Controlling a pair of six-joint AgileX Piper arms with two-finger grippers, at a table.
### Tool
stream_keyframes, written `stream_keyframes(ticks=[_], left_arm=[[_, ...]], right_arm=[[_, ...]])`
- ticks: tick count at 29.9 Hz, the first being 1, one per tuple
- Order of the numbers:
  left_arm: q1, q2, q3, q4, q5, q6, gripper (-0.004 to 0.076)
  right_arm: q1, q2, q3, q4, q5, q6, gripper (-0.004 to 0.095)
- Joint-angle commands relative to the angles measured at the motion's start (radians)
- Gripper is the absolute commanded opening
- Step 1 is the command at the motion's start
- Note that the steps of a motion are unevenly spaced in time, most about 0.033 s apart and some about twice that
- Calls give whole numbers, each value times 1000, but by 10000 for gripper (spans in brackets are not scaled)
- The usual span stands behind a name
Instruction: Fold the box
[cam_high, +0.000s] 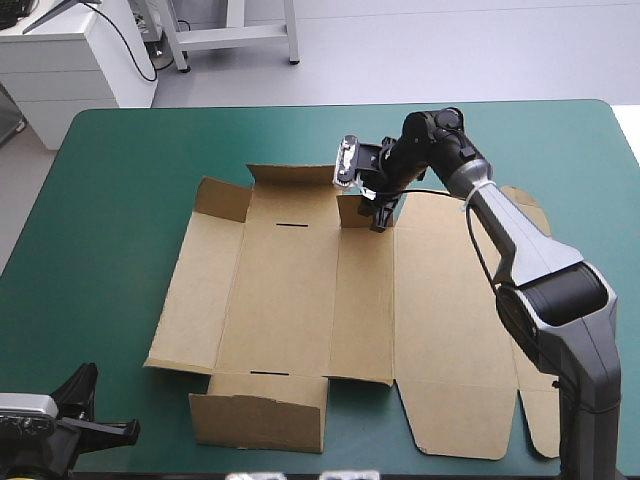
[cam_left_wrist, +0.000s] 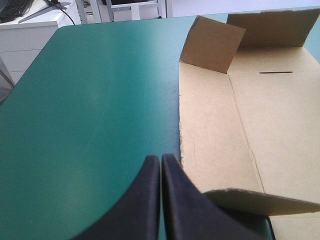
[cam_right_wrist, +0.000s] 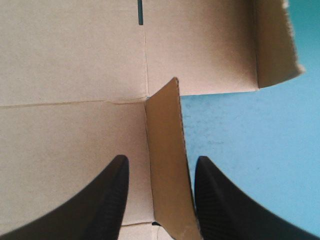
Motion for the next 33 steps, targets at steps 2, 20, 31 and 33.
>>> stream_keyframes(ticks=[2, 20, 31, 33], left_arm=[[-5, -3, -21, -6, -73, -8, -8], [-5, 212, -136, 20, -23, -13, -8], [-5, 687, -446, -122, 45, 75, -1], [-5, 757, -477, -149, 76, 115, 0]], right_arm=[[-2, -72, -95, -36, -13, 112, 413], [-72, -216, -228, -261, 102, 919, -3], [-84, -436, 176, -269, 52, 941, -16], [-101, -486, 246, -261, 17, 957, -21]])
